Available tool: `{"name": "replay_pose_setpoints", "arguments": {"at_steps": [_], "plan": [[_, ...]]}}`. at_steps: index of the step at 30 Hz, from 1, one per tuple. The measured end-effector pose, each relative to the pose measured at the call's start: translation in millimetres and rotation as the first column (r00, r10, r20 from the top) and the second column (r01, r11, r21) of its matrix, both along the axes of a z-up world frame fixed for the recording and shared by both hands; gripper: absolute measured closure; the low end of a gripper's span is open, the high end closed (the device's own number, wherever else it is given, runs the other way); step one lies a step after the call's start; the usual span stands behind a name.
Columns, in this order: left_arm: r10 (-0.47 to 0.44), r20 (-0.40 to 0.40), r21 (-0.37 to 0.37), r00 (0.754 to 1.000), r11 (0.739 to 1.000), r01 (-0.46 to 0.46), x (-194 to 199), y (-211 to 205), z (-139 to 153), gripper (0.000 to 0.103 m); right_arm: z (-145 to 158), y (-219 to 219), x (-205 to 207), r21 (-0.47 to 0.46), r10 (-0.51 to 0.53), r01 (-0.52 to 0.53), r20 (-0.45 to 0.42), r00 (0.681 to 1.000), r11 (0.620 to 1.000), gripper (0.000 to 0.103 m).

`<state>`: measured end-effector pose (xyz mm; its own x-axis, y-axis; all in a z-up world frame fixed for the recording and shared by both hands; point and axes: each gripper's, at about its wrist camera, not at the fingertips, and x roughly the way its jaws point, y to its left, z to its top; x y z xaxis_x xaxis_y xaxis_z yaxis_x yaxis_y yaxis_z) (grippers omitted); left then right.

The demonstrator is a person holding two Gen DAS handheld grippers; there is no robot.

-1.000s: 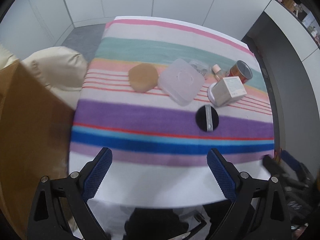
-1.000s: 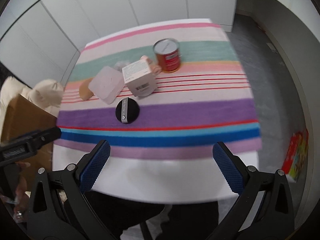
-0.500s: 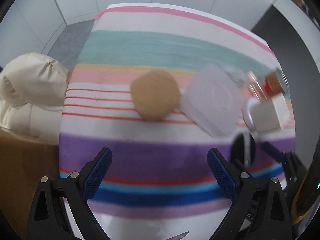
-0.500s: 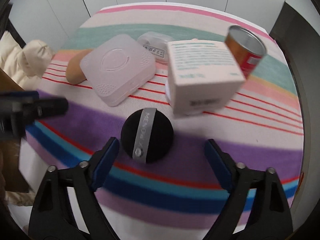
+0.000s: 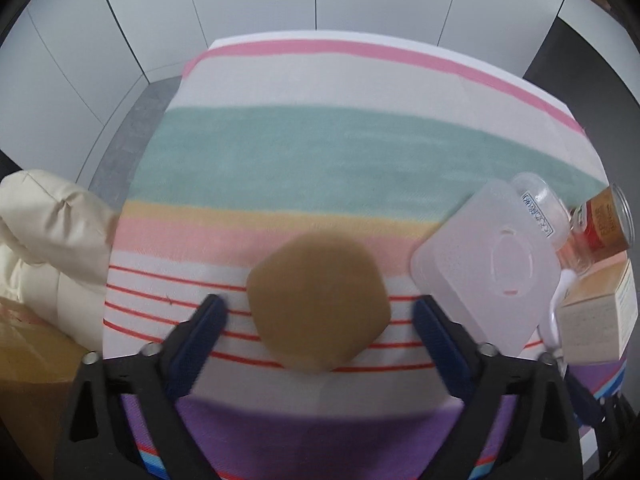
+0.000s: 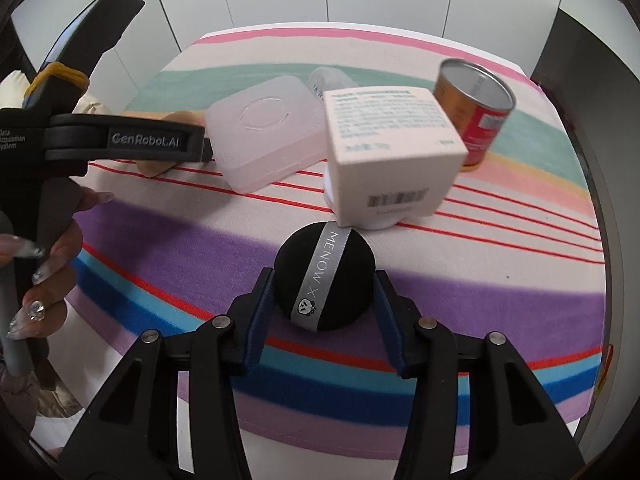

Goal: Organize objects
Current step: 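Grasp the black MENOW puff with the right tool while the left tool grasps the tan sponge, then lift both held puffs off the tablecloth and carry them back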

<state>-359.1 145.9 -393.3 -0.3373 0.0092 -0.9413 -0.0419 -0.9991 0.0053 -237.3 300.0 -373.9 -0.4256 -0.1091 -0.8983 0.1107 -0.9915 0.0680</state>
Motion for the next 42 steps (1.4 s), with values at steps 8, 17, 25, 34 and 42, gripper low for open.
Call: {"name": "replay_pose_setpoints", "arguments": {"at_steps": [8,17,25,34,42], "plan": [[0.004,-0.005,0.037,1.000,0.999,-0.004,9.5,-6.7,10.6,0.044,1.9,9.0,-4.4,-0.035,-0.051,0.052,0.011,0.999,0.998,0.054],[-0.010,0.011,0.018,1.000,1.000,0.010,24.4,-0.7,20.0,0.050,9.4,28.4,-9.8,-0.054,-0.123,0.124,0.020,0.992,0.991,0.054],[-0.030,-0.006,0.040,1.000,0.999,0.030,44.1,3.4,41.9,0.052,32.0,33.9,-8.3,-0.046,-0.149,0.150,0.019,0.989,0.988,0.054],[-0.051,-0.082,0.027,0.995,0.998,0.054,50.3,11.1,105.5,0.052,90.7,35.8,-5.4,-0.031,-0.153,0.152,-0.047,0.987,0.988,0.054],[-0.060,-0.180,0.038,0.982,0.997,0.068,62.4,13.4,179.7,0.052,149.8,36.3,-7.0,-0.002,-0.168,0.169,-0.106,0.980,0.986,0.054]]}}
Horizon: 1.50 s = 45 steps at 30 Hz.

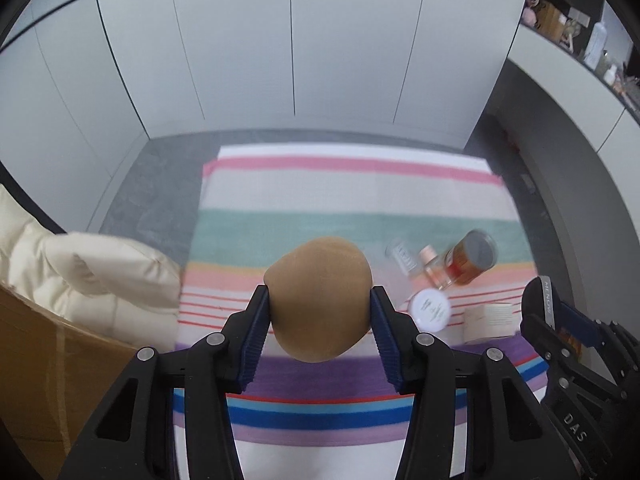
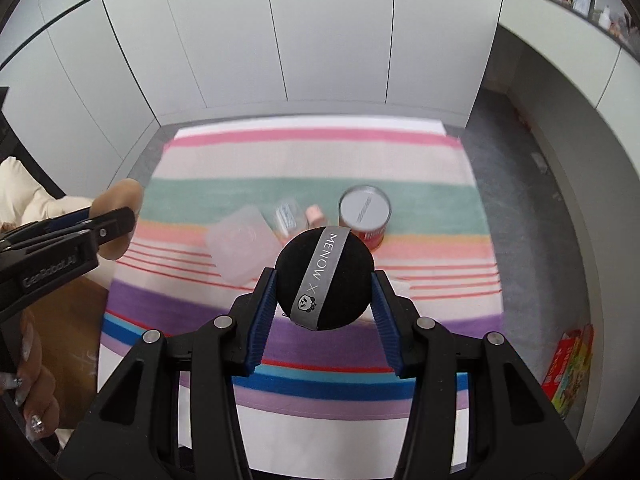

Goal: Organize objects
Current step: 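Lift both held puffs off the tablecloth and carry them back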

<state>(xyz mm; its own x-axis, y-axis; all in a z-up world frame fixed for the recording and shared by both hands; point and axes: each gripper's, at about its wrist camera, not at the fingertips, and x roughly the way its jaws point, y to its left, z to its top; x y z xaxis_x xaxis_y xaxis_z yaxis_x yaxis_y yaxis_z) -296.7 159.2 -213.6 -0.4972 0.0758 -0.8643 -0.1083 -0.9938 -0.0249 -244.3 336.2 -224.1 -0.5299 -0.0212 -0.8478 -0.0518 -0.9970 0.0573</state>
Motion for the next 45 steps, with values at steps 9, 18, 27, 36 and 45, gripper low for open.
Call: {"name": "replay_pose_setpoints", "arguments": {"at_steps": [9,18,27,36,45], "plan": [[-0.005,-0.078,0.003,0.997,1.000,0.005,15.1,2.7,88.2,0.052,79.7,1.8,-5.9,0.001,-0.006,0.006,-0.035,0.999,1.000,0.054],[-0.018,-0.139,0.007,0.990,1.000,0.019,32.7,16.9,165.1,0.052,173.7,4.5,3.6,0.025,-0.036,0.040,-0.140,0.990,0.999,0.054],[-0.002,-0.150,0.025,0.989,1.000,0.006,60.4,14.5,211.4,0.052,243.7,-1.4,26.1,0.072,-0.042,0.059,-0.227,0.973,0.996,0.054],[0.040,-0.165,0.022,0.985,0.999,-0.037,80.1,-5.0,229.6,0.052,263.0,-6.3,50.3,0.068,-0.031,0.051,-0.266,0.964,0.996,0.054],[0.025,-0.189,-0.007,0.982,1.000,-0.026,106.8,-5.5,238.6,0.052,260.7,-11.0,72.7,0.052,-0.017,0.031,-0.266,0.964,0.998,0.054]]}}
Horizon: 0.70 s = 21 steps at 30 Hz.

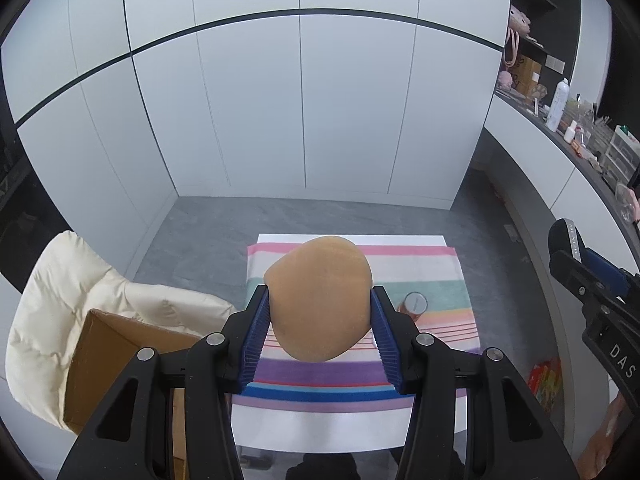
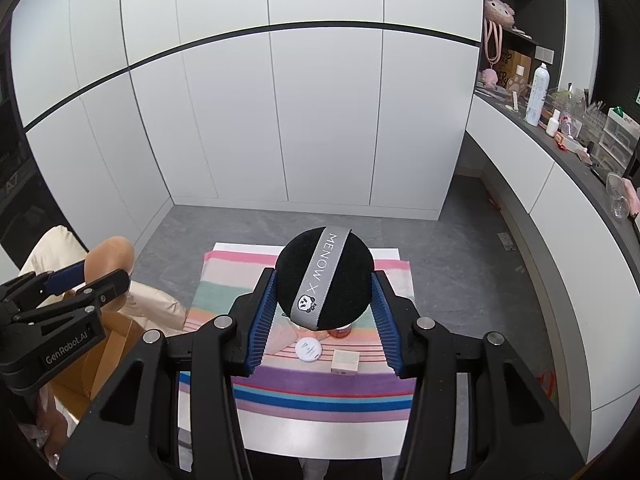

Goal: Organize objects
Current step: 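Lift both held puffs off the tablecloth and carry them back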

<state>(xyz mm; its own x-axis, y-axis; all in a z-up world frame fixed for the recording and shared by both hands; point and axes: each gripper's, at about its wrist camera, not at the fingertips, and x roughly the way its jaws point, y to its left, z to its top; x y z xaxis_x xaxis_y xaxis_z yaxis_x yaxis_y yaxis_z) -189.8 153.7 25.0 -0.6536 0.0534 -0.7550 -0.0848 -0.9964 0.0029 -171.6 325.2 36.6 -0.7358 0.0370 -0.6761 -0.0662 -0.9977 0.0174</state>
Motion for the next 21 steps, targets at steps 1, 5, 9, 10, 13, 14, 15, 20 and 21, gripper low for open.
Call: {"name": "replay_pose_setpoints", "arguments": {"at_steps": [1,5,9,10,13,14,15,20,21], "plan": [[-0.004,0.000,-0.003,1.000,1.000,0.004,2.6,0.5,0.5,0.052,-0.8,-0.2,3.4,0.001,0.001,-0.001,0.002,1.000,1.000,0.054],[-0.025,0.008,-0.009,1.000,1.000,0.025,17.5,2.8,3.5,0.052,-2.1,1.7,17.0,-0.001,0.000,0.000,-0.001,1.000,1.000,0.054],[-0.012,-0.015,-0.046,1.000,0.999,0.012,38.2,1.8,9.3,0.052,-0.8,-0.6,34.0,0.010,-0.008,0.008,-0.003,1.000,1.000,0.054],[-0.014,-0.021,-0.045,1.000,0.999,0.013,43.2,1.8,11.1,0.052,-1.3,-0.4,39.1,0.005,-0.011,0.011,0.002,1.000,1.000,0.054],[-0.030,-0.030,-0.021,0.999,0.999,0.029,58.6,-1.7,14.4,0.052,-2.9,-1.9,53.0,-0.013,-0.006,0.006,0.000,1.000,1.000,0.054],[-0.034,-0.028,-0.016,0.999,0.999,0.033,63.1,-2.6,14.3,0.052,-4.5,-1.7,58.1,-0.014,-0.007,0.007,0.001,1.000,1.000,0.054],[-0.037,-0.029,-0.017,0.999,0.999,0.037,68.4,-3.1,14.2,0.052,-5.9,-1.1,62.1,-0.015,-0.011,0.011,0.003,1.000,1.000,0.054],[-0.049,-0.043,-0.024,0.998,0.999,0.048,93.7,-5.8,10.9,0.052,-12.4,1.6,84.8,-0.013,-0.031,0.031,0.008,0.999,0.999,0.054],[-0.050,-0.041,-0.023,0.998,0.999,0.049,100.0,-6.1,9.3,0.052,-13.7,2.8,90.2,-0.016,-0.034,0.034,0.005,0.999,0.999,0.054]]}}
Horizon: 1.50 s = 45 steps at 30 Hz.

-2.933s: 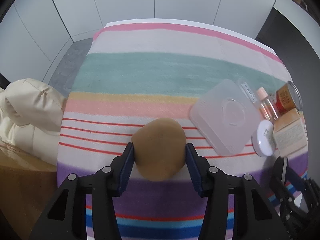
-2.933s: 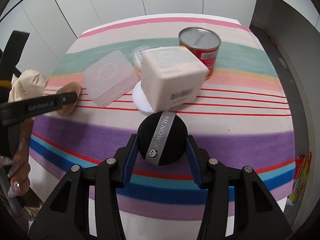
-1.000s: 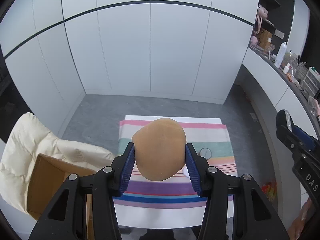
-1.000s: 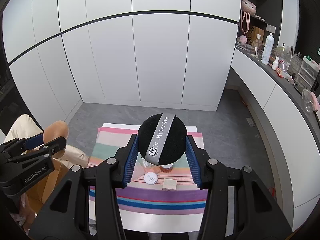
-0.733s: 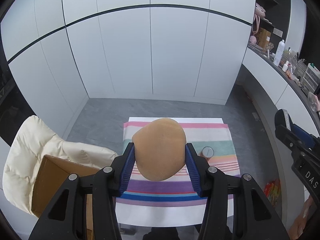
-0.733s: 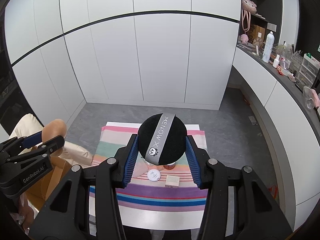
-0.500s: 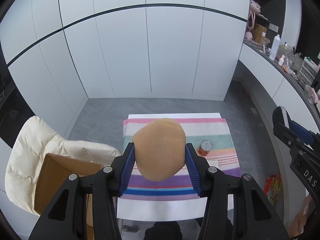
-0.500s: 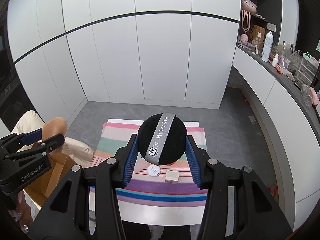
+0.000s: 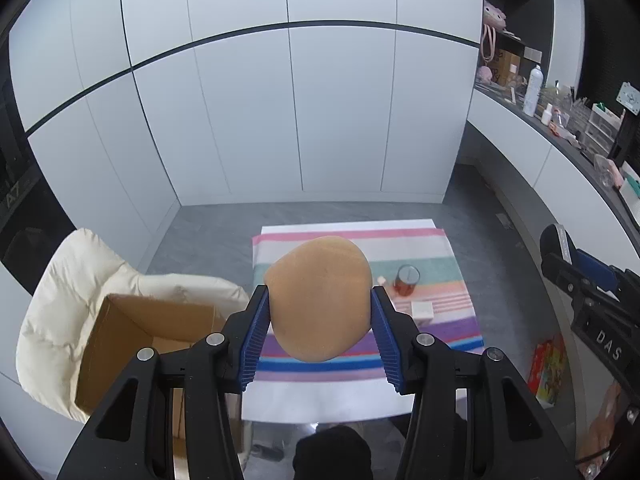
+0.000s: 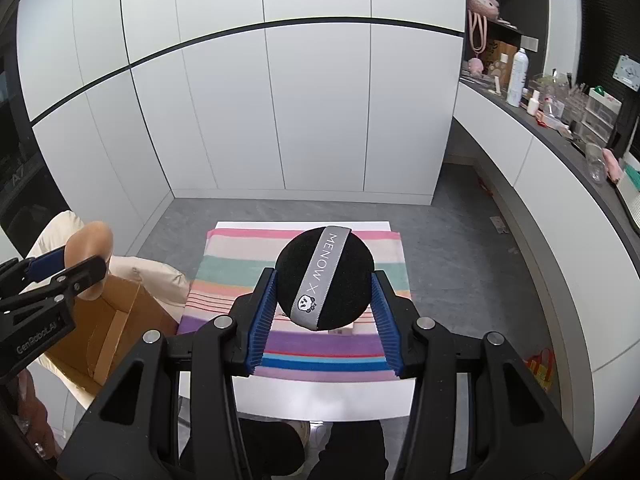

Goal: Organize objects
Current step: 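Lift both held puffs off the tablecloth and carry them back, then carry both held puffs over the open cardboard box on the armchair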

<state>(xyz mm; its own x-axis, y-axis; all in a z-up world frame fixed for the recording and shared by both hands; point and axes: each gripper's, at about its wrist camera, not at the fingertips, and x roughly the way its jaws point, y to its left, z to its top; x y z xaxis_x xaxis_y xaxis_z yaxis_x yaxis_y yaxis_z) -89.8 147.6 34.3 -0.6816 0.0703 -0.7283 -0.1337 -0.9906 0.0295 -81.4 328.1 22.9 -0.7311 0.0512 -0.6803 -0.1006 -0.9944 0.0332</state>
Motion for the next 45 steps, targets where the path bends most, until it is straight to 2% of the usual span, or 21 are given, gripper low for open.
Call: {"name": "replay_pose_setpoints", "arguments": {"at_steps": [6,12,16,19,28,34,40,45], "plan": [[-0.007,0.016,0.022,1.000,1.000,0.007,32.6,-2.3,-5.4,0.052,-7.8,6.1,34.0,-0.036,-0.016,0.016,0.009,1.000,0.999,0.054],[-0.014,0.030,0.038,0.999,0.999,0.013,57.5,-2.5,-7.6,0.052,-7.4,9.5,71.8,-0.033,-0.005,0.006,0.008,1.000,0.999,0.054],[-0.015,0.008,0.019,1.000,1.000,0.015,74.3,-2.2,-6.6,0.051,-12.4,9.7,94.1,-0.040,-0.001,0.002,0.027,1.000,0.999,0.054],[-0.019,0.019,0.021,1.000,1.000,0.019,85.3,-2.8,-9.7,0.051,-17.9,8.4,113.0,-0.039,0.003,-0.001,0.033,0.999,0.999,0.054],[-0.009,0.051,0.035,0.999,0.999,0.007,117.9,-19.2,-28.7,0.051,-45.0,12.4,157.3,-0.084,0.019,-0.012,0.079,0.997,0.996,0.054],[-0.007,0.080,0.011,0.997,1.000,0.006,139.3,-32.5,-52.0,0.051,-77.4,19.6,187.2,-0.099,0.032,-0.020,0.117,0.993,0.995,0.054],[-0.002,0.135,0.020,0.991,1.000,-0.001,146.5,-47.8,-80.5,0.051,-94.4,26.2,197.3,-0.108,0.030,-0.012,0.168,0.985,0.994,0.054],[0.000,0.134,0.016,0.991,1.000,-0.002,146.4,-48.5,-88.0,0.051,-96.3,22.8,193.5,-0.095,0.042,-0.026,0.175,0.984,0.995,0.054]]}}
